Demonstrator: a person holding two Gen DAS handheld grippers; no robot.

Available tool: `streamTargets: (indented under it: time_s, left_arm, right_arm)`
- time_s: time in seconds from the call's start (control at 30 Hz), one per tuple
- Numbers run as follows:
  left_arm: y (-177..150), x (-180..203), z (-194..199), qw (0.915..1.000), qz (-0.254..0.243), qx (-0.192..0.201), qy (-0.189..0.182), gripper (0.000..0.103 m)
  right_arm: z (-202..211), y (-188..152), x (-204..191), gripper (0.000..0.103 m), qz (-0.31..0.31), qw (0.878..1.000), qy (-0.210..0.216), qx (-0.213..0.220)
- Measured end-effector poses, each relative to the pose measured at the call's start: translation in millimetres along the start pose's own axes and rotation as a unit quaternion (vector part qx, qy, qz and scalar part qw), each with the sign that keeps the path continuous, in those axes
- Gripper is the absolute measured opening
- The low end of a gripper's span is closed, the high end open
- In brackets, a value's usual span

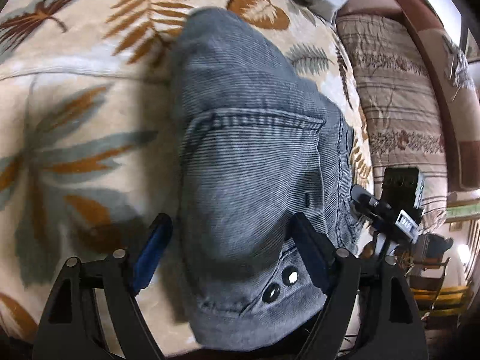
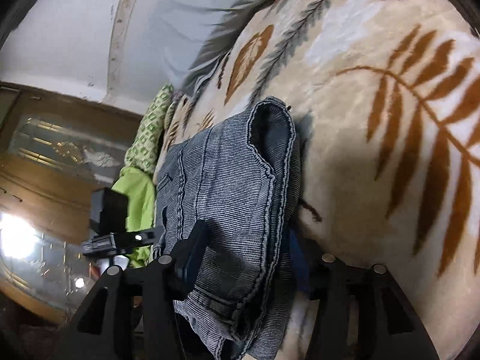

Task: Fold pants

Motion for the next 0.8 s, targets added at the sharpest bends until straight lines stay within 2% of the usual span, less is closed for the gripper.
streamTargets:
  time_s: [0.1, 0.13, 0.17, 0.23, 0.3, 0.5, 0.63, 0.8]
  left_arm:
    - [5.5, 3.7, 0.3, 1.0, 0.001, 0.009, 0.003, 0.082]
    - [7.0, 4.6, 2.0, 0.9999, 0.006, 0.009, -0.002, 0.069]
    - [6.6, 6.2, 4.1, 1.0, 0.004, 0.008, 0.0, 0.06]
    - [4.9, 13.6, 12.1, 0.9998, -0.015, 0.013, 0.009, 0.04]
    - [3.7, 19.4, 21.3, 0.9992, -0.031, 0.023, 0.014, 0.031]
    - [14.0, 15.6, 53.3, 0.9975, -0.035, 0.056, 0.027, 0.027]
    - [33.6, 3.7, 84.3, 0.9942, -0.029, 0.091, 0.049, 0.027]
    - [74.9, -16.6, 116.9, 0.9872, -0.026, 0.135, 0.08, 0.027]
  right_arm:
    - [-7.2, 2.7, -11.7, 0.049, 0.026, 0.999, -0.036, -0.001]
    - [-7.3, 1.8, -16.8, 0.045, 0.035, 0.998, -0.045, -0.002]
    - [-5.4, -1.5, -20.5, 0.038, 0.041, 0.998, -0.047, -0.002]
    - [1.0, -4.3, -30.5, 0.034, 0.047, 0.998, -0.05, 0.002]
    - [5.4, -3.9, -43.2, 0.032, 0.052, 0.997, -0.049, 0.005]
    - [2.5, 14.9, -96.9, 0.03, 0.096, 0.995, -0.037, 0.01]
    - [-24.5, 39.5, -128.7, 0.03, 0.124, 0.992, -0.037, 0.001]
    - [-63.6, 85.5, -155.9, 0.03, 0.129, 0.991, -0.029, 0.019]
Point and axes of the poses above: each gripper's, at about its wrist camera, not at the fingertips, and z roughly against the way its jaws point, x to its right, y to its top, the point moved 1 cm from there along -z, roughly the way its jaws point, and after that the axes turned 3 degrees about -y, right-handed, at the moved point
